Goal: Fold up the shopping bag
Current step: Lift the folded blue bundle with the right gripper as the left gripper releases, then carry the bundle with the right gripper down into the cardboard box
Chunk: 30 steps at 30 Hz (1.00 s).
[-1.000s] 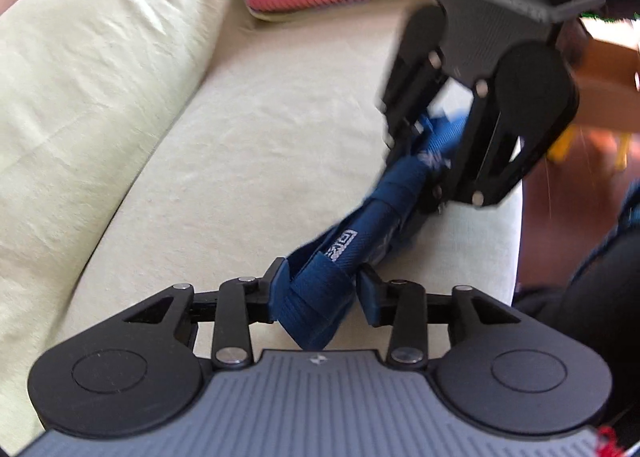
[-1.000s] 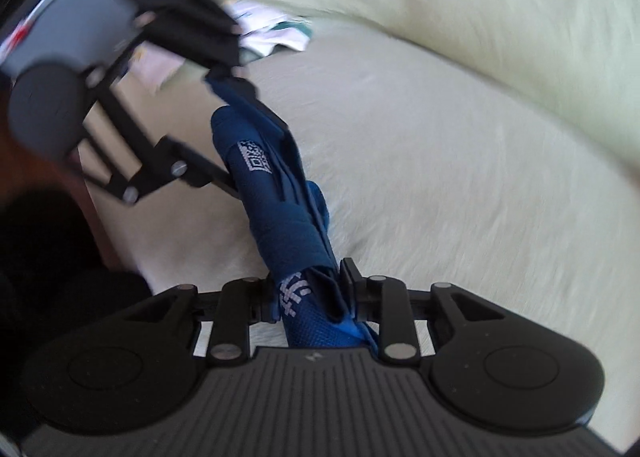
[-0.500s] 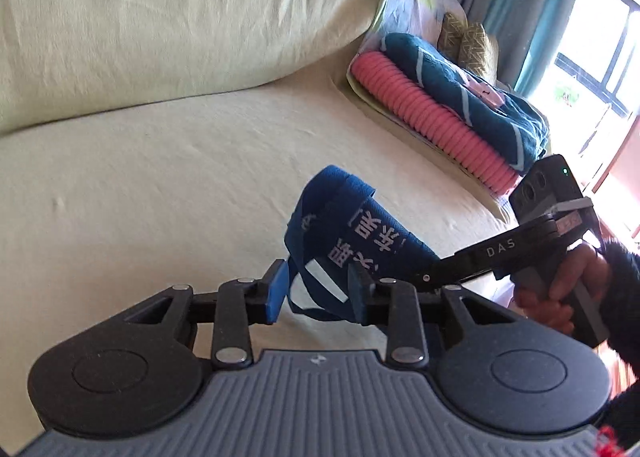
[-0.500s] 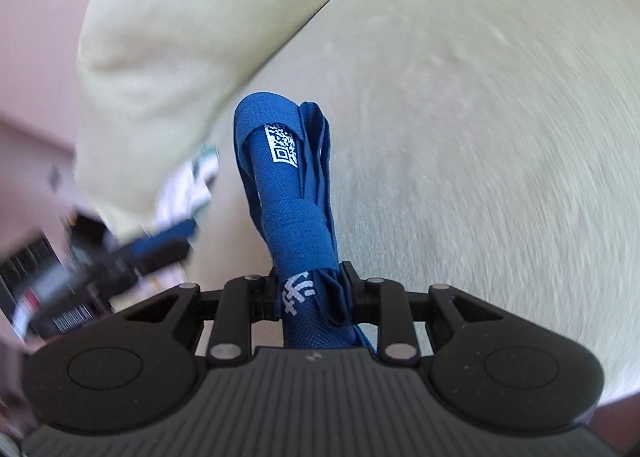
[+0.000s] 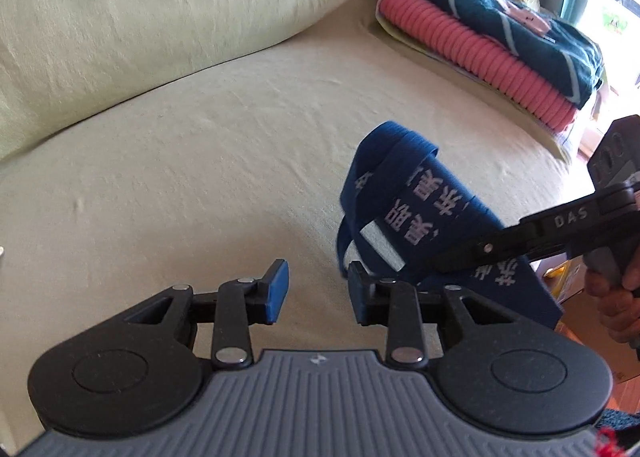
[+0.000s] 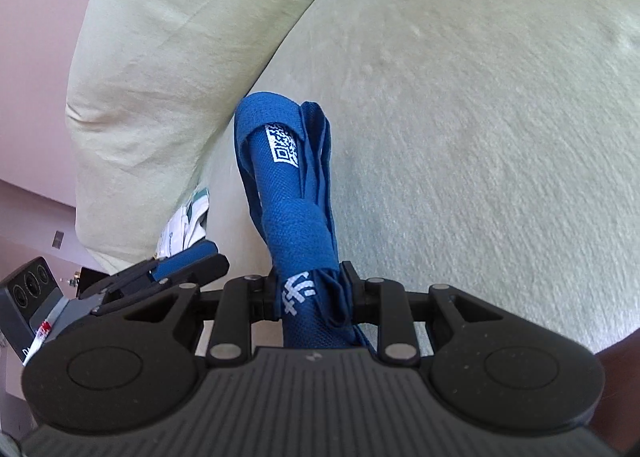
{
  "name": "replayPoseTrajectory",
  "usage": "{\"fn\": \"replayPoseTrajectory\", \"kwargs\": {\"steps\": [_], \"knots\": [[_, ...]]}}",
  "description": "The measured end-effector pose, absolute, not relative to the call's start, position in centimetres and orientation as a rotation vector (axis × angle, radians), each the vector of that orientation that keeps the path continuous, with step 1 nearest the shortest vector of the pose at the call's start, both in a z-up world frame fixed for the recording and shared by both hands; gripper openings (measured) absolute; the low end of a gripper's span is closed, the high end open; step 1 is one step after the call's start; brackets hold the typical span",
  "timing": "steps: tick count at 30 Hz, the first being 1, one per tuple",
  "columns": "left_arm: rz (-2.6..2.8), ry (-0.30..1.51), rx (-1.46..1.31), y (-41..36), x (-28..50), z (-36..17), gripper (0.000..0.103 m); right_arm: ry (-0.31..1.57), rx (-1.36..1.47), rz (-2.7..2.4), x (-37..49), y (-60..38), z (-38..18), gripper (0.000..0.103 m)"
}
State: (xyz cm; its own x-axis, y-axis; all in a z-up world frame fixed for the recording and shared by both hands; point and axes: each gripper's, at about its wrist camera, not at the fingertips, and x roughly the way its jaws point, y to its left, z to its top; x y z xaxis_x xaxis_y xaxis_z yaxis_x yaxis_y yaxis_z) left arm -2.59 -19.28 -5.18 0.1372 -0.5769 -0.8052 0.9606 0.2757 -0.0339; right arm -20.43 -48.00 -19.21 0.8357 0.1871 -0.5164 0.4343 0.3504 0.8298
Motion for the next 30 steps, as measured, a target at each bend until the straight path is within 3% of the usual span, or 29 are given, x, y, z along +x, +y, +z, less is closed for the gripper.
{"fn": "replayPoseTrajectory", "kwargs": {"steps": [8,13,20,30], "knots": [[-1.387,0.930,0.350,-18.6,-5.8,-2.5,0.043,0.442,1.276,-0.291,-28.0,-47.6,-17.1,0.023],[-1.623,1.088,0.166,-20.6,-10.8,-1.8,0.047,0.278,1.349,-0.430,-38.4,-44.9,-15.7,0.023],[-1.939,1.384,0.054,-25.7,-22.5,-3.1,0.050,0.000,1.449,-0.564,-52.6,-38.9,-15.1,0.024],[-2.170,1.551,0.111,-29.7,-36.0,-5.0,0.049,-0.463,1.534,-0.505,-65.1,-32.6,-17.3,0.024]]}}
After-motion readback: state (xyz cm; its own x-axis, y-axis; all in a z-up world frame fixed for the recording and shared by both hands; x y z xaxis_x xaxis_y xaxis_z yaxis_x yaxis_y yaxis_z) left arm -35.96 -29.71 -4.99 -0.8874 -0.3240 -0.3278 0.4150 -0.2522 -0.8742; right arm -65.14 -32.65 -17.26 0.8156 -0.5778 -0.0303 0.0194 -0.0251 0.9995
